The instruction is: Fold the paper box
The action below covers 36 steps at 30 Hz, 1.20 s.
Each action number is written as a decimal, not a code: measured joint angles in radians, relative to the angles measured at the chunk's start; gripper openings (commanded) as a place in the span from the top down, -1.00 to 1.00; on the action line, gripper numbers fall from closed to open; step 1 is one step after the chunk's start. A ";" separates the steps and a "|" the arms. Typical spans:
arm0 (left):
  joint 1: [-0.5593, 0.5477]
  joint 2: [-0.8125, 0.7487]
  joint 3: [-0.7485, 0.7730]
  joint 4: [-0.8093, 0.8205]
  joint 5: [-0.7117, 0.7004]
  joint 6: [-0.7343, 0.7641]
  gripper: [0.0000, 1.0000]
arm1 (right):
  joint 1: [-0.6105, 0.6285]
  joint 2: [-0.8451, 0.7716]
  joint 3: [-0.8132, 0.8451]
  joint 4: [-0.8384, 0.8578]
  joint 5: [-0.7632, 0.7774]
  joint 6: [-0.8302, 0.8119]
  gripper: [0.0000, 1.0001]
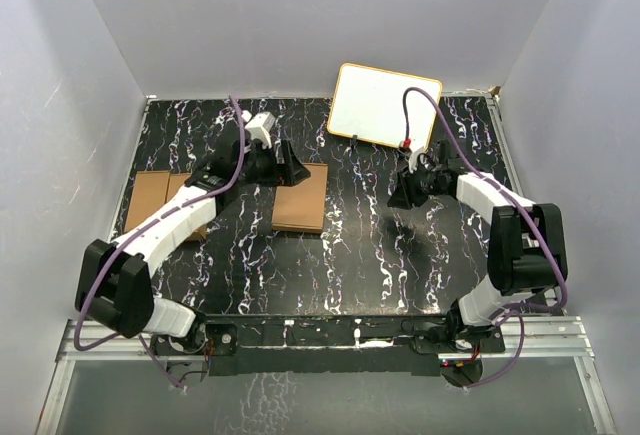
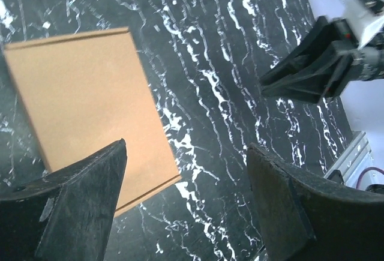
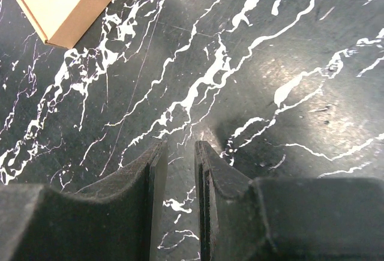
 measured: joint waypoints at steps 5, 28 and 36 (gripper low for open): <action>0.119 -0.090 -0.204 0.121 0.040 -0.083 -0.94 | -0.052 -0.063 0.000 -0.006 -0.003 -0.033 0.23; 0.404 -0.406 0.149 -0.092 0.126 -0.099 -0.94 | -0.247 -0.224 0.779 -0.181 0.054 0.189 -0.99; 0.404 -0.414 0.315 -0.187 0.134 -0.090 -0.94 | -0.247 -0.361 0.793 -0.177 0.053 0.318 -0.98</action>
